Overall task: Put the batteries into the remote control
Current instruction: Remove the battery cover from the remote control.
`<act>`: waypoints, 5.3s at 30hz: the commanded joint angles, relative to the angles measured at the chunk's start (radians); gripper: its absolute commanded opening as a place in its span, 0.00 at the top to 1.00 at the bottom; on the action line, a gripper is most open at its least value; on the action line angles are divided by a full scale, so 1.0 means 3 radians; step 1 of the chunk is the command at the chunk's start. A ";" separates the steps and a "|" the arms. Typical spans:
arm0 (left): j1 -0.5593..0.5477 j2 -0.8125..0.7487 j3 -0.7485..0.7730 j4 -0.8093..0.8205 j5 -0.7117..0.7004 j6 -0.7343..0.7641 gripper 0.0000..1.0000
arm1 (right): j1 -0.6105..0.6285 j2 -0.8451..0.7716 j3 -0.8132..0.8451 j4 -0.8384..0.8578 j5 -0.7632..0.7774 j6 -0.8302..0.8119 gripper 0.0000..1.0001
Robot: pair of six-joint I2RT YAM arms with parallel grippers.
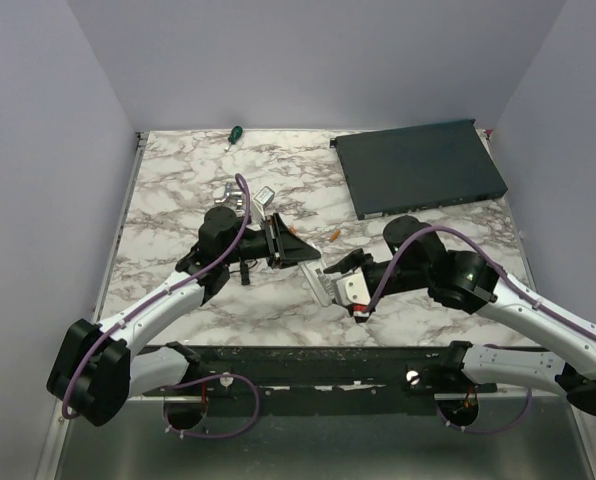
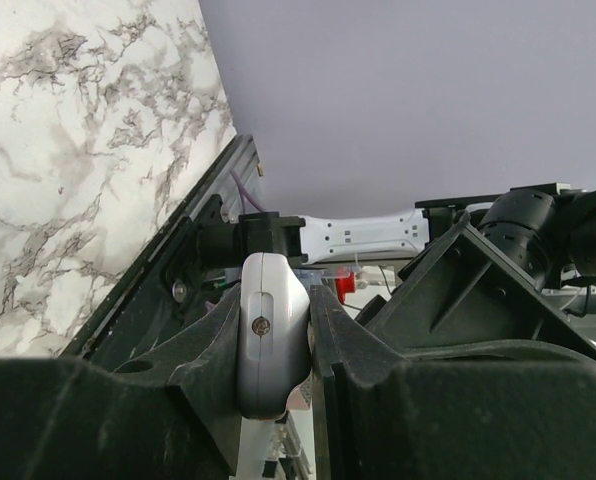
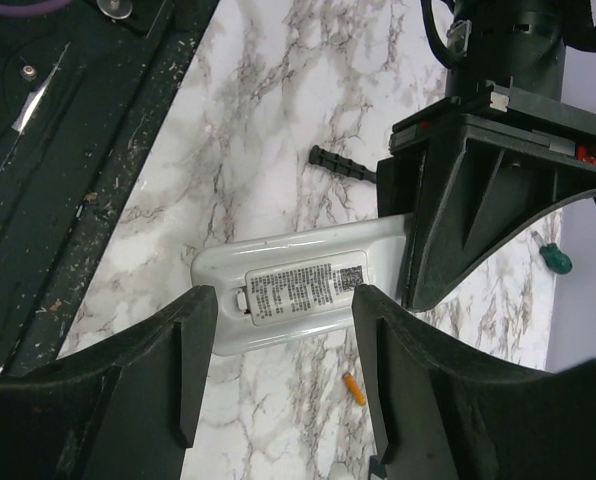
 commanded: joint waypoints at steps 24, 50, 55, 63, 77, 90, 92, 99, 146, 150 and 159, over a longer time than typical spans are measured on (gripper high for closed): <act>-0.0015 0.0048 0.0124 -0.0047 0.0219 0.0149 1.00 | -0.0014 0.0049 -0.0134 0.0206 -0.0026 -0.0050 0.37; -0.0014 0.0042 0.0121 -0.0050 0.0210 0.0140 1.00 | -0.0015 0.0160 -0.0197 0.0202 -0.0042 -0.0142 0.37; -0.0016 0.0040 0.0118 -0.0032 0.0203 0.0121 1.00 | -0.0012 0.0147 -0.0249 0.0286 0.0003 -0.0142 0.37; -0.0017 0.0037 0.0122 -0.0027 0.0210 0.0119 1.00 | -0.0015 0.0142 -0.0311 0.0368 0.0210 -0.0215 0.37; -0.0016 0.0052 0.0099 -0.0032 0.0203 0.0130 1.00 | -0.0015 -0.0091 -0.0409 0.0680 0.0521 -0.0351 0.37; -0.0017 0.0063 0.0114 -0.0047 0.0204 0.0130 1.00 | -0.0011 -0.0171 -0.0494 0.0946 0.0530 -0.0303 0.37; -0.0017 0.0063 0.0114 -0.0047 0.0203 0.0135 1.00 | -0.0014 -0.0193 -0.0498 0.0967 0.0541 -0.0295 0.37; -0.0017 0.0058 0.0094 -0.0045 0.0186 0.0135 1.00 | -0.0014 -0.0269 -0.0497 0.0999 0.0568 -0.0277 0.37; -0.0016 0.0185 0.0064 0.0203 0.0131 -0.0054 1.00 | -0.0015 -0.0533 -0.0569 0.0583 -0.0003 0.0117 0.29; -0.0009 0.0197 0.0032 0.0245 0.0026 -0.0049 1.00 | -0.0016 -0.0696 -0.0650 0.1238 0.0367 0.1096 0.29; 0.0040 0.0278 -0.0162 0.0625 -0.0316 -0.0241 1.00 | -0.0014 -0.0503 -0.0473 0.1526 0.1966 0.3706 0.38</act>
